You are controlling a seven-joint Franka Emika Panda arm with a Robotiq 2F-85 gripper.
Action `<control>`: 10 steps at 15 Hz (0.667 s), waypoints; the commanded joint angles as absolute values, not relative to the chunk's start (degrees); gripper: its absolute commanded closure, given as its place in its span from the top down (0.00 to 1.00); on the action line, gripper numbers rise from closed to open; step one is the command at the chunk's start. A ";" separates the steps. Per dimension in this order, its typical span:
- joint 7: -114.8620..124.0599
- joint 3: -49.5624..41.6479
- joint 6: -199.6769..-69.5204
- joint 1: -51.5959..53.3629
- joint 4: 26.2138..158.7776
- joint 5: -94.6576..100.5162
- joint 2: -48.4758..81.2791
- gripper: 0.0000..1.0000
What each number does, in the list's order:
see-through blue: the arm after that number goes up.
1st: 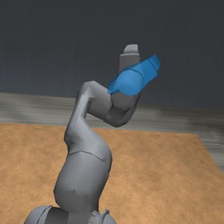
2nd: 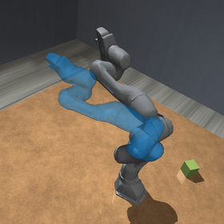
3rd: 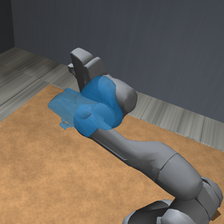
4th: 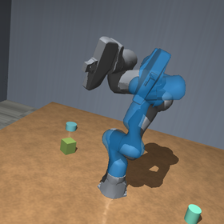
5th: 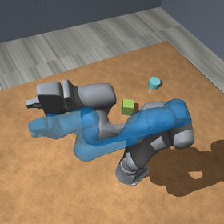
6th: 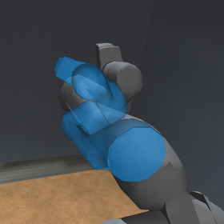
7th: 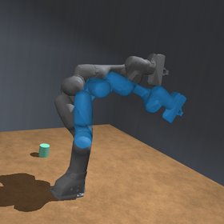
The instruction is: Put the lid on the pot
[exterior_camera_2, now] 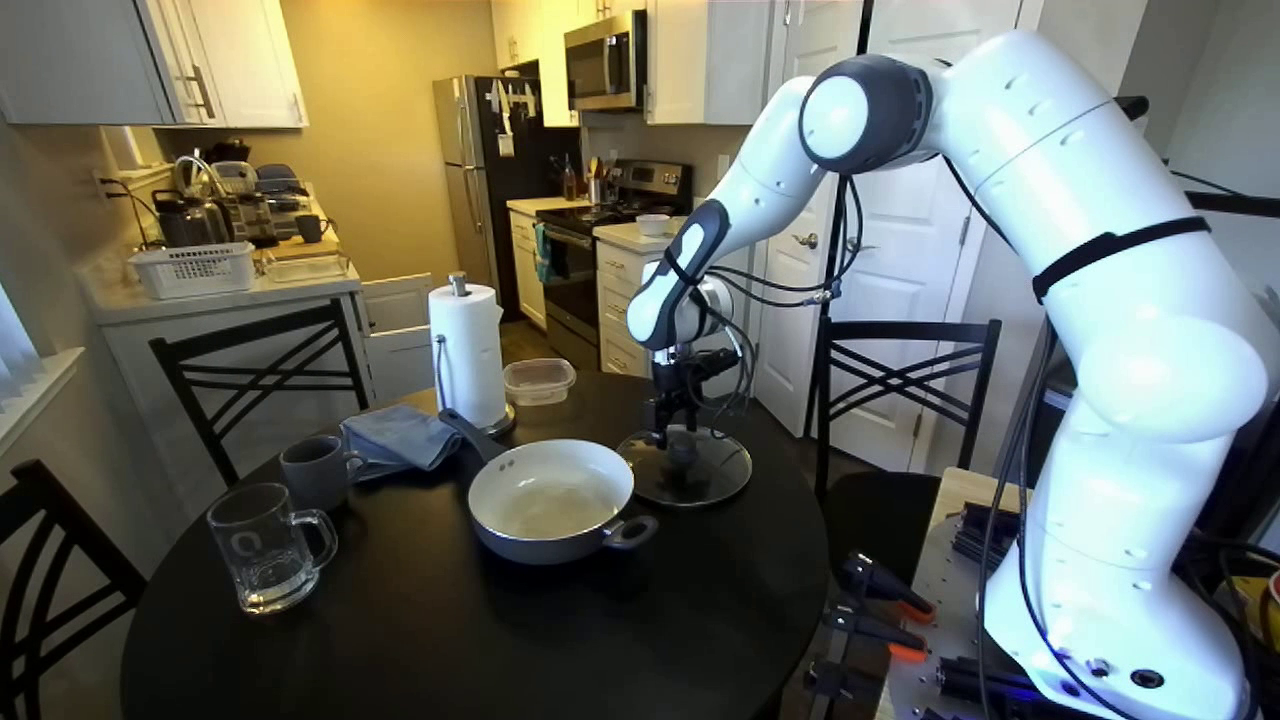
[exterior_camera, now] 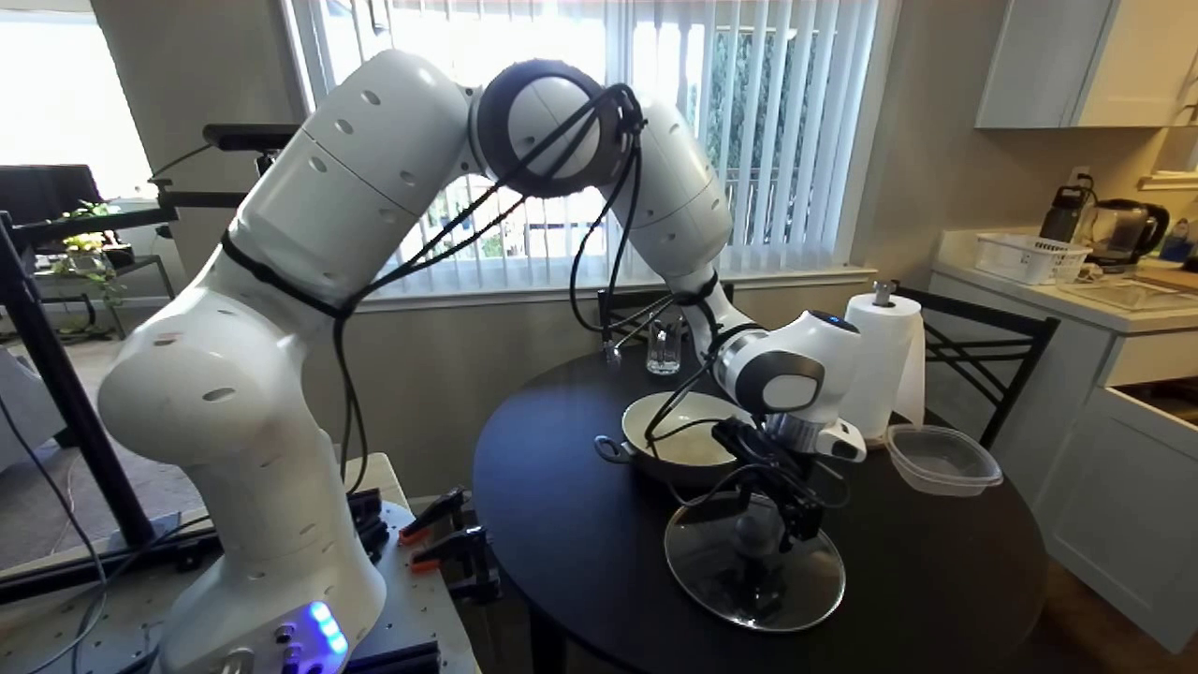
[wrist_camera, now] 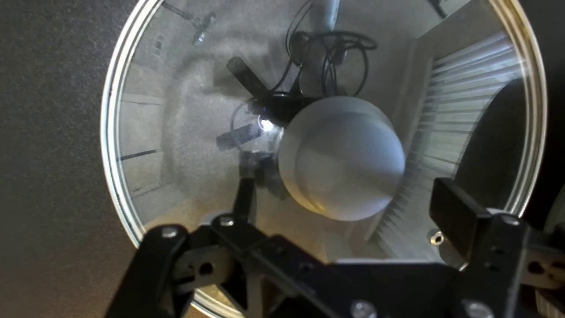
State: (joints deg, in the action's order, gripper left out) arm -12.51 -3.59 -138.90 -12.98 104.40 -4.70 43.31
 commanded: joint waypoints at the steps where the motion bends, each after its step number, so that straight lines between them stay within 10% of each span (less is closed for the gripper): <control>1: -11.93 -2.97 -138.13 -13.31 106.43 -4.59 41.47 1.00; 10: -12.28 -2.78 -138.73 -13.35 104.34 -4.31 43.23 1.00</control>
